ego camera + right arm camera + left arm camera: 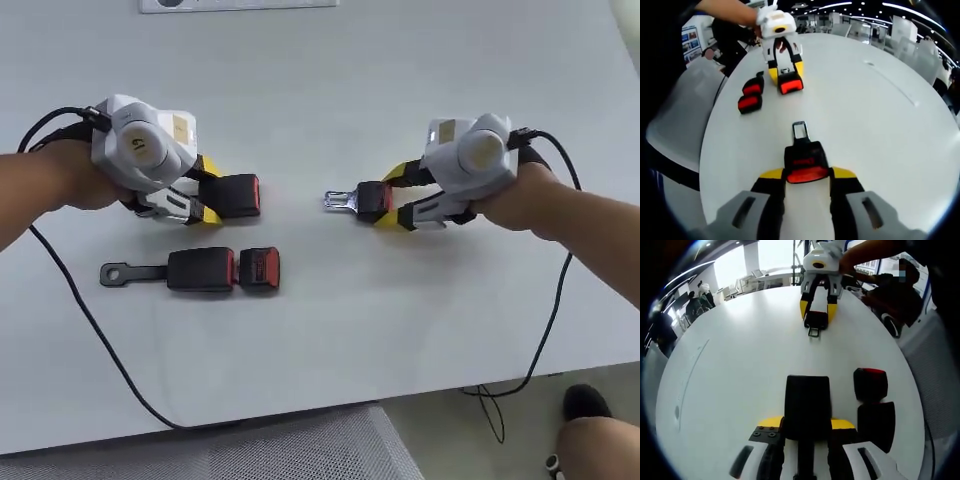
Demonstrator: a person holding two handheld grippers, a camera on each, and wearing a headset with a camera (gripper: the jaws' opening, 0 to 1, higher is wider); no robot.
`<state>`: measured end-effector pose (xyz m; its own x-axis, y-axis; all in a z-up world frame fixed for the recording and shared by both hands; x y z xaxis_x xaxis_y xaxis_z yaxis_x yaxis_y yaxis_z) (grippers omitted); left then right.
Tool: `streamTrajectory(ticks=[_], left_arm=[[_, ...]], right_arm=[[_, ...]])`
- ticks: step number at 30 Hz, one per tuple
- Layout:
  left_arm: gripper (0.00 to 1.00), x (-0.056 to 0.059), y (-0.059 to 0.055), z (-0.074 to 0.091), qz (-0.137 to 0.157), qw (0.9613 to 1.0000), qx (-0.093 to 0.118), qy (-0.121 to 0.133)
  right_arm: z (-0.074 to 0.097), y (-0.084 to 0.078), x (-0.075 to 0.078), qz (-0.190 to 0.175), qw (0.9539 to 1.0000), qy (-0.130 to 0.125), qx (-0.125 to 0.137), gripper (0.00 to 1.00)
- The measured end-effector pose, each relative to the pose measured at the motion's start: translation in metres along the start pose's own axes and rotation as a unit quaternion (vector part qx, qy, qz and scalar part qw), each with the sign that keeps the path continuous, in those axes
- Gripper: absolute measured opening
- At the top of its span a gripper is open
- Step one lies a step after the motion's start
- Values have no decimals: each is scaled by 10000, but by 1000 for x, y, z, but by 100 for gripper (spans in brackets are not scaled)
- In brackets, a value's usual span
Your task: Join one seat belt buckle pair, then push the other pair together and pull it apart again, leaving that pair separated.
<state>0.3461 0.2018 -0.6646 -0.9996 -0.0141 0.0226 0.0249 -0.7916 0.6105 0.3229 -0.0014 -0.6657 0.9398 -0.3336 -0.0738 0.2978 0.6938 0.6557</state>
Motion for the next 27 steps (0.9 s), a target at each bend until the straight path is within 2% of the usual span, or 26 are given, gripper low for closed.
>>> streamTrajectory(ticks=[3, 8, 11, 15, 18, 20, 21, 22, 23, 24, 25, 26, 27], left_arm=[[33, 0, 0, 0, -9, 10000, -10, -8], [34, 0, 1, 1, 4, 10000, -10, -4], [34, 0, 1, 1, -10, 10000, -25, -9], [34, 1, 2, 1, -73, 9999, -82, -3], [34, 1, 2, 0, -12, 9999, -128, 56], [36, 1, 1, 2, 2, 9994, -310, 121], [40, 2, 3, 3, -66, 9995, -296, 120], [45, 3, 7, 5, -90, 9997, -190, 156], [48, 4, 10, 7, -23, 9998, -129, 178], [51, 6, 14, 10, 147, 9997, -5, 202], [55, 6, 16, 13, 186, 9995, 57, 233], [58, 6, 17, 15, 205, 9993, 94, 295], [62, 2, 18, 19, 300, 9981, 146, 516]], right_arm=[[2, -3, 4, -11, 10000, -10, 0, 34], [7, -9, 9, -103, 9998, -43, -140, 34], [6, -9, 12, -168, 9998, -35, -95, 34], [4, -5, 13, -122, 9999, -16, -110, 34], [4, -5, 12, -70, 9999, -35, -124, 35], [3, -5, 13, -90, 9998, -104, -145, 35], [3, -5, 14, -82, 9997, -146, -175, 36], [5, -6, 13, -38, 9995, -211, -216, 39], [5, -4, 13, 1, 9996, -229, -191, 47], [8, -4, 14, -65, 9992, -355, -150, 54], [8, -2, 17, -259, 9985, -482, -79, 60], [10, 1, 15, -374, 9979, -514, 74, 64], [11, 7, 18, -495, 9963, -655, 253, 66]])
Point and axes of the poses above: the centre of the closed fingertips' face, and the gripper's own axes: z roughly backward along the fingers, x roughly to its right, y roughly out of its top, the point moved 1 cm from there along z, roughly backward along the fingers, and after that the axes turned 5 degrees about x, right-handed, at the moved point
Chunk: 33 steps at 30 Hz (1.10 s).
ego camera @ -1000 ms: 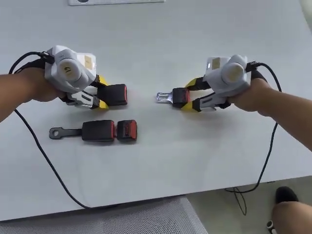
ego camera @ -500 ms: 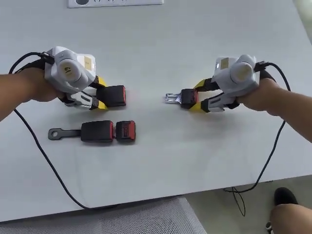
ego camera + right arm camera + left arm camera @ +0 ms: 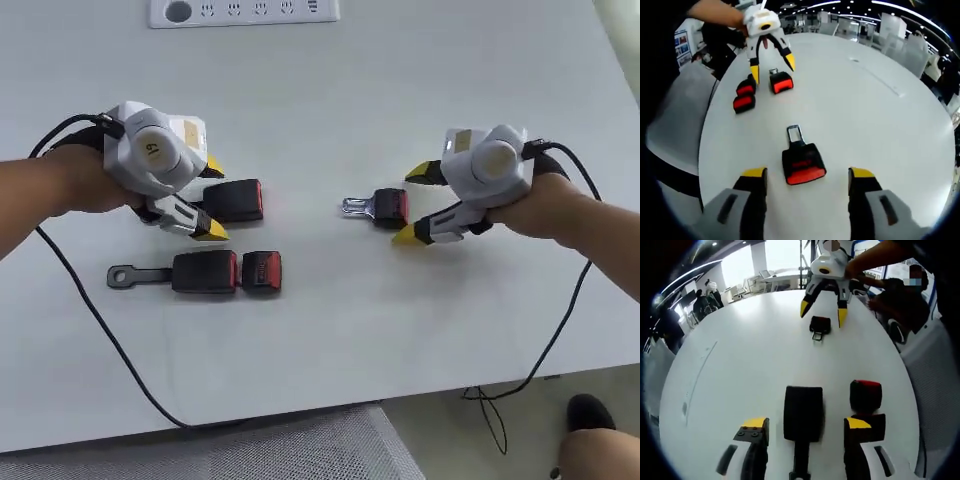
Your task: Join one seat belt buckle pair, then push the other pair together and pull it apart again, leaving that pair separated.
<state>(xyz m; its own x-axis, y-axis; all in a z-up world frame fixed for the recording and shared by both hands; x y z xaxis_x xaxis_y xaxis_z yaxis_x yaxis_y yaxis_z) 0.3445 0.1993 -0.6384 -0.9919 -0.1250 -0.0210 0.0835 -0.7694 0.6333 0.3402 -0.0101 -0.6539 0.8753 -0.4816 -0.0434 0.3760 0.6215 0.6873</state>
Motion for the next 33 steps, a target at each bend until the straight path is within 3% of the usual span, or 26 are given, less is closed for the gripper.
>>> streamTrajectory(ticks=[2, 3, 4, 6, 8, 9, 11, 13, 14, 16, 19, 22, 24, 26, 27, 28, 29, 31, 33], left_arm=[[74, -3, 2, 6, 265, 9994, 125, 206], [77, -7, 5, 11, 494, 9974, 285, 440], [77, -8, 5, 15, 660, 9960, 305, 529], [76, -9, 5, 23, 1035, 9912, 381, 732], [81, -11, 11, 29, 1234, 9856, 710, 917], [85, -12, 10, 33, 1443, 9806, 788, 1066], [88, -12, 6, 37, 1712, 9747, 801, 1190], [89, -11, 6, 44, 2124, 9633, 966, 1327], [90, -13, 7, 49, 2289, 9557, 1108, 1485], [95, -13, 8, 57, 2398, 9472, 1276, 1702], [97, -10, 5, 65, 2319, 9457, 1261, 1896], [100, -5, -1, 76, 2561, 9339, 1396, 2067], [100, -2, -6, 83, 2592, 9289, 1446, 2216], [100, 6, -11, 88, 2698, 9258, 1494, 2184], [100, 9, -14, 90, 2667, 9270, 1482, 2181], [100, 16, -17, 93, 2462, 9347, 1435, 2126], [100, 22, -18, 95, 2356, 9387, 1428, 2072], [100, 32, -22, 102, 2317, 9403, 1469, 2016], [100, 39, -29, 111, 2351, 9393, 1509, 1990]], right_arm=[[6, 3, 4, -131, 9994, -276, 146, 69], [8, 5, 4, -187, 9988, -380, 264, 71], [10, 12, 5, -337, 9969, -533, 469, 73], [13, 14, 6, -518, 9938, -781, 594, 78], [16, 20, 7, -478, 9893, -1072, 868, 82], [17, 20, 4, -661, 9855, -1216, 978, 84], [18, 23, 2, -794, 9809, -1373, 1122, 89], [17, 25, -2, -774, 9788, -1512, 1141, 92], [17, 25, -4, -792, 9784, -1553, 1113, 93], [19, 32, -8, -876, 9716, -1747, 1337, 94], [20, 35, -17, -1108, 9643, -1894, 1481, 95], [20, 38, -28, -1079, 9639, -1916, 1500, 96], [21, 38, -34, -1061, 9636, -1917, 1530, 96], [23, 38, -40, -1003, 9632, -1957, 1546, 98], [24, 39, -42, -961, 9627, -1952, 1607, 99], [25, 39, -46, -959, 9630, -1911, 1641, 100], [25, 37, -49, -956, 9638, -1892, 1616, 100], [26, 35, -56, -842, 9663, -1852, 1577, 100], [29, 34, -65, -818, 9669, -1802, 1609, 100]])
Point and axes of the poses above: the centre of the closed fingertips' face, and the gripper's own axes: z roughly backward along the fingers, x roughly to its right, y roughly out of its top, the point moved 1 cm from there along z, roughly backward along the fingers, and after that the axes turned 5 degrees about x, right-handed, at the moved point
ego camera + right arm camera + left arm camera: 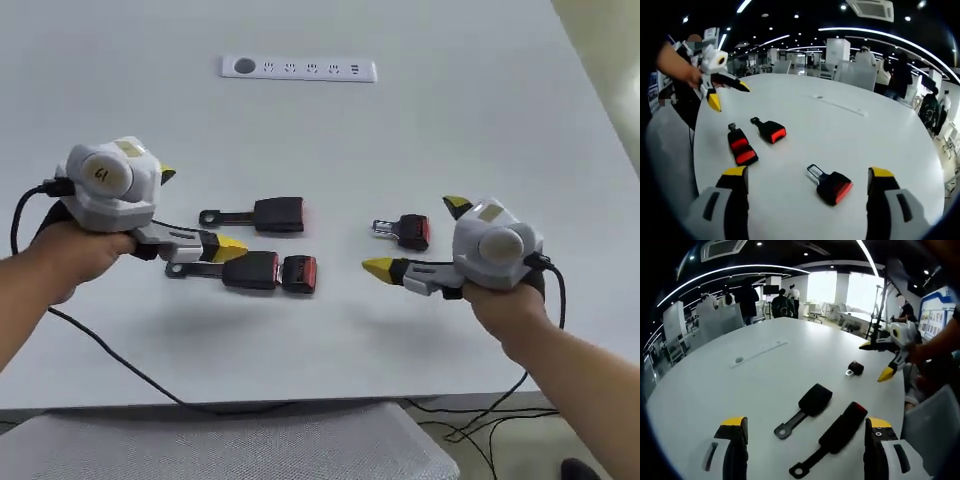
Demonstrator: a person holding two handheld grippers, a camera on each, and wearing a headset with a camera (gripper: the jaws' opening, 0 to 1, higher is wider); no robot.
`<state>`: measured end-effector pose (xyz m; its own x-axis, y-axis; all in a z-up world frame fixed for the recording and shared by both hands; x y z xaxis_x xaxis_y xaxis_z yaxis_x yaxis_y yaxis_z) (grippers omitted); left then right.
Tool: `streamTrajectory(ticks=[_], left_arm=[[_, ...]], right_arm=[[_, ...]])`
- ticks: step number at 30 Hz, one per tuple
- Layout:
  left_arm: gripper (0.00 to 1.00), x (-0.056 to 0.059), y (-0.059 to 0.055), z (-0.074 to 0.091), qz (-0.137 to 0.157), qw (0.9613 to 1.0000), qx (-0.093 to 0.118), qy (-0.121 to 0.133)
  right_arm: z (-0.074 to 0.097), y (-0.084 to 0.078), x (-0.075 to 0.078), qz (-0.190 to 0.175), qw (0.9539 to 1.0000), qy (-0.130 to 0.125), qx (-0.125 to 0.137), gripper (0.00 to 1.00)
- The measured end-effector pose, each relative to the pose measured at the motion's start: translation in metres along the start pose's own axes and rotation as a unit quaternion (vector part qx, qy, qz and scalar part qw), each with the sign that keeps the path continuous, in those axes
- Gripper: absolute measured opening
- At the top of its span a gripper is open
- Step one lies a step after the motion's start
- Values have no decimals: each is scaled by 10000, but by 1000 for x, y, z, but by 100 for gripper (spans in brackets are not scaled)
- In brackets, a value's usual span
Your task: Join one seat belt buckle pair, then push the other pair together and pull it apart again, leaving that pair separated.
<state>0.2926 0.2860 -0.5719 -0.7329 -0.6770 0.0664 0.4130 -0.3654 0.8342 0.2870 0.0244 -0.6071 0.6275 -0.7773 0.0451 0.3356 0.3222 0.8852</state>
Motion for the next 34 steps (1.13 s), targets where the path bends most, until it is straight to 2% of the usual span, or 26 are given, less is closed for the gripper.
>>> streamTrajectory(ticks=[3, 6, 8, 9, 10, 13, 15, 16, 22, 26, 31, 34], left_arm=[[100, 1, -4, 14, 167, 9997, 143, -45], [100, 4, -16, 33, 3, 9999, 114, -11], [100, 5, -22, 40, 103, 9999, 72, -9], [100, 5, -25, 45, 252, 9996, 93, 21], [100, 4, -26, 51, 318, 9993, 165, 109], [100, 5, -29, 64, 250, 9991, 214, 273], [100, 8, -27, 71, 425, 9979, 393, 290], [100, 8, -28, 75, 451, 9977, 413, 305], [99, 12, -41, 90, 275, 9989, 280, 275], [99, 19, -43, 97, 167, 9994, 274, 152], [100, 15, -48, 108, 220, 9991, 237, 265], [100, 17, -44, 117, 216, 9986, 380, 294]], right_arm=[[9, -5, -8, 103, 9998, 79, -133, 100], [19, -3, -10, 174, 9998, 62, 19, 100], [24, -1, -10, 129, 9999, 32, 26, 100], [27, 0, -12, 80, 10000, 1, 49, 100], [31, 2, -12, 109, 9999, -55, 108, 100], [40, 7, -17, -39, 9995, -181, 259, 100], [45, 7, -22, -61, 9993, -226, 284, 100], [48, 7, -25, -41, 9992, -233, 308, 100], [64, 5, -39, -153, 9987, -292, 400, 100], [73, -3, -43, -275, 9984, -376, 331, 100], [82, -7, -44, -267, 9983, -445, 281, 100], [87, -5, -47, -235, 9985, -421, 271, 100]])
Point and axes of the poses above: the centre of the closed fingertips' face, and the gripper's own axes: z roughly backward along the fingers, x roughly to its right, y roughly out of its top, the point moved 1 cm from there along z, roughly backward along the fingers, and after that the axes turned 5 degrees about x, right-handed, at the moved point
